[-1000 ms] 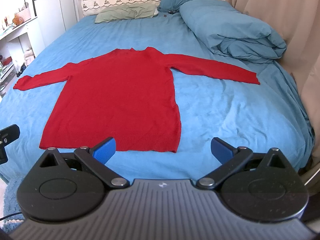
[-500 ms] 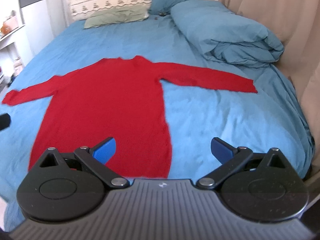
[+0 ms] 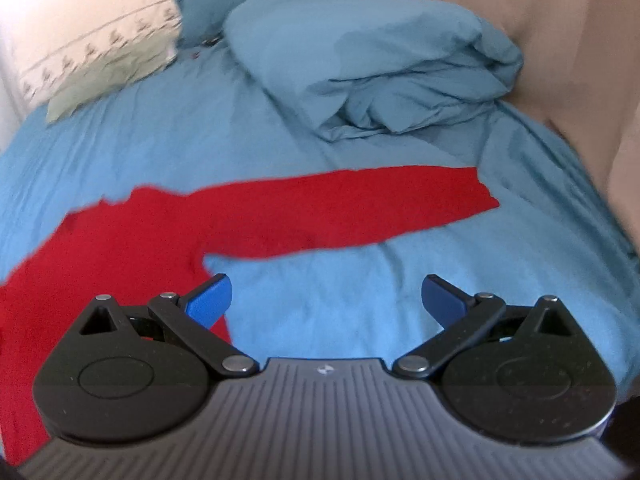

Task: Fold small clothes
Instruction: 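Move the right tool to the sweater sleeve and grasp its cuff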

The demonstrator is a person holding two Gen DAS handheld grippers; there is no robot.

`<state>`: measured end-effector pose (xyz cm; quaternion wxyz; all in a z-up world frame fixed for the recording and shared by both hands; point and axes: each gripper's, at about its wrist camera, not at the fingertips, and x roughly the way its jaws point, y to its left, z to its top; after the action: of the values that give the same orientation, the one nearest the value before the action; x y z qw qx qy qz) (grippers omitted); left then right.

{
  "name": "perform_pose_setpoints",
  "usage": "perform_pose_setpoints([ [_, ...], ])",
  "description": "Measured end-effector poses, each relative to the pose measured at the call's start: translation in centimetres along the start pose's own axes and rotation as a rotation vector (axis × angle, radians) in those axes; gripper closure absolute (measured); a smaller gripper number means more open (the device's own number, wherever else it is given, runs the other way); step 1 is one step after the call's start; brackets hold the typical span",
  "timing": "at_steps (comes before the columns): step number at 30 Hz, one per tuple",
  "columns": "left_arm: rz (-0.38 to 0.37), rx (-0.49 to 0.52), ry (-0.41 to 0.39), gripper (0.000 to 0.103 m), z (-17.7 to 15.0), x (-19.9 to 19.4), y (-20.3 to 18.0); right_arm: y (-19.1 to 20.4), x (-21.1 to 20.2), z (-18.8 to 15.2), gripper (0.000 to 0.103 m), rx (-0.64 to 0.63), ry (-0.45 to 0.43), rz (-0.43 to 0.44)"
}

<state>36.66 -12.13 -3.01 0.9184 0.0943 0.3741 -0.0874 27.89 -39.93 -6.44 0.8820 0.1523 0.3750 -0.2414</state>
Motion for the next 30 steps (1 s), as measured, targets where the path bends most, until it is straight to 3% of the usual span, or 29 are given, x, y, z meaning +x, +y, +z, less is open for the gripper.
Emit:
perform_pose_setpoints([
  [3, 0.0, -0.006, 0.039, 0.0, 1.1, 3.3, -0.8, -1.7, 3.3, 1.8, 0.0, 0.079, 0.003, 0.014],
  [8, 0.048, -0.002, 0.053, 0.0, 1.4, 8.5, -2.1, -5.2, 9.3, 3.1, 0.0, 0.173, 0.039, -0.074],
  [16, 0.05, -0.041, 0.132, 0.0, 0.5, 16.9, -3.4, -12.1, 19.8, 1.5, 0.0, 0.337, 0.043, -0.151],
  [21, 0.047, -0.092, 0.158, 0.0, -0.1, 20.0, -3.4, -13.0, 21.9, 0.8, 0.001, 0.341, -0.019, -0.12],
  [23, 0.056, -0.094, 0.169, 0.0, -0.1, 21.0, -3.4, -13.0, 22.3, 1.0, 0.015, 0.335, -0.049, -0.109],
  [27, 0.082, -0.078, 0.179, 0.0, 0.1, 22.4, -3.2, -13.7, 23.1, 1.8, 0.032, 0.383, -0.08, -0.096],
  [30, 0.067, -0.094, 0.219, 0.0, 0.2, 23.6, -2.5, -14.6, 23.8, 2.4, 0.057, 0.419, -0.093, -0.091],
])
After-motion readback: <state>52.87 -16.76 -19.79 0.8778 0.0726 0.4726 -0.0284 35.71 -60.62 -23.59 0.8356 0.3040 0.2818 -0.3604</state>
